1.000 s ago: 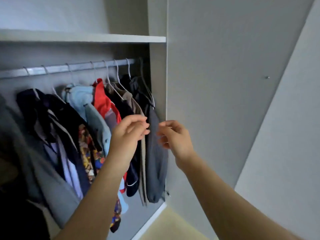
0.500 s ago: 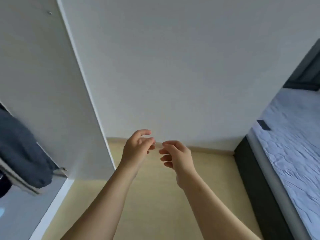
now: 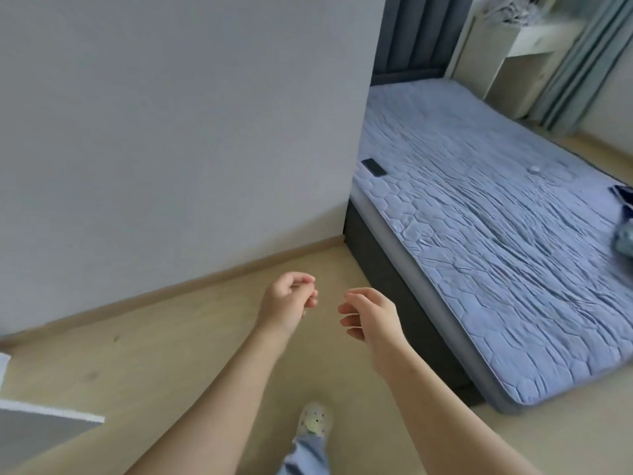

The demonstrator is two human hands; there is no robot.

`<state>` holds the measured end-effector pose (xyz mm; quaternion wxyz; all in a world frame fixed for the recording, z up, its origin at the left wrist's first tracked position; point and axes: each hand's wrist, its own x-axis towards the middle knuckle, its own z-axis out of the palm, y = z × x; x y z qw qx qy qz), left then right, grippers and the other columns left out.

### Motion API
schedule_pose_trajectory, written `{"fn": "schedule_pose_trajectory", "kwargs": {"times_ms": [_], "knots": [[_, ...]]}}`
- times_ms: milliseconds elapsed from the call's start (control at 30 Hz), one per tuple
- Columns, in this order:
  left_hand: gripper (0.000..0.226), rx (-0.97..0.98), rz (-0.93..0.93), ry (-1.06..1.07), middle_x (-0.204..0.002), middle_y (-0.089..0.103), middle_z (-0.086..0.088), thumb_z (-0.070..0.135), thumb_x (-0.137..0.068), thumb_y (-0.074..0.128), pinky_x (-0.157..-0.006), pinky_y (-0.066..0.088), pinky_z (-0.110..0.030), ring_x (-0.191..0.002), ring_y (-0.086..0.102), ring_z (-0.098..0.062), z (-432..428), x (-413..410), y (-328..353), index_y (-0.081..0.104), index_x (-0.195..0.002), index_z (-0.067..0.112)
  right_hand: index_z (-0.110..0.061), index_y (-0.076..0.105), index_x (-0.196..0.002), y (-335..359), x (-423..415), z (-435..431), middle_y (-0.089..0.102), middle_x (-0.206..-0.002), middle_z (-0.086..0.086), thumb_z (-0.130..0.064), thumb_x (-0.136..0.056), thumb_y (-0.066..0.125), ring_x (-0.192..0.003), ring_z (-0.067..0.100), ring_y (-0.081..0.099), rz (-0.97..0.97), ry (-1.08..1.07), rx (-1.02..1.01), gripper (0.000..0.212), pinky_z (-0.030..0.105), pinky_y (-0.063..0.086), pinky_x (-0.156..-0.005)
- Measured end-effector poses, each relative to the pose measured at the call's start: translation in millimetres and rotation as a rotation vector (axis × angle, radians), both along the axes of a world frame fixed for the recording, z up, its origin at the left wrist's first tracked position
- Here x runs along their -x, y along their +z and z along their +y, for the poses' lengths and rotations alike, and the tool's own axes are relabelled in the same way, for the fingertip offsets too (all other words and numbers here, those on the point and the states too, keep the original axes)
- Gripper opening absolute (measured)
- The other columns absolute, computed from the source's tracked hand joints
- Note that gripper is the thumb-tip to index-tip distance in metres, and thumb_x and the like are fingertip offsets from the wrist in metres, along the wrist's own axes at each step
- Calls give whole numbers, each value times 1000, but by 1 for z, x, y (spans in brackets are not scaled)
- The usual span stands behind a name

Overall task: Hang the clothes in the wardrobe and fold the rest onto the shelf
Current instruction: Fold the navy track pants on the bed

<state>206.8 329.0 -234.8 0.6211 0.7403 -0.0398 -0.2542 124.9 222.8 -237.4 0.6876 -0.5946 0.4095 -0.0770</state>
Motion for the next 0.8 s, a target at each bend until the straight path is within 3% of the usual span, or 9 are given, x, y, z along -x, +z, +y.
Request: {"fn": "schedule_pose_trajectory", "kwargs": {"times_ms": [167, 367, 500, 600, 800], "knots": [[21, -94, 74, -77, -71, 62, 1, 6, -89, 51, -52, 41, -17, -59, 56, -8, -105, -29, -21, 58, -77, 21, -19, 61, -80, -18, -18, -95, 62, -67, -2, -14, -89, 53, -50, 10, 52, 87, -66, -52, 13, 18, 42, -48], [21, -209, 81, -310, -70, 59, 0, 5, -89, 48, -54, 39, -20, -60, 54, -11, -242, -20, -25, 57, -77, 20, -16, 61, -79, -26, 12, -207, 62, -70, 3, -12, -88, 54, -52, 13, 50, 111, -258, -103, 12, 21, 40, -48], [18, -250, 92, -440, -70, 60, 1, 8, -90, 49, -41, 38, -9, -57, 54, -9, -340, 23, -34, 58, -78, 19, -16, 59, -80, -36, 60, -288, 60, -65, 1, -13, -90, 53, -51, 12, 50, 111, -384, -155, 12, 20, 42, -48], [15, -279, 77, -533, -71, 61, 1, 9, -90, 48, -48, 39, -15, -58, 55, -10, -419, 72, -45, 59, -85, 16, -13, 57, -80, -43, 111, -359, 58, -63, 1, -11, -91, 51, -48, 12, 48, 93, -419, -162, 12, 15, 38, -42], [20, -267, 183, -573, -70, 58, 0, 9, -93, 47, -52, 36, -22, -57, 53, -10, -569, 196, -51, 55, -77, 19, -12, 57, -83, -47, 238, -506, 58, -65, 3, -11, -91, 50, -51, 13, 48, 140, -484, -144, 10, 20, 36, -48]]}}
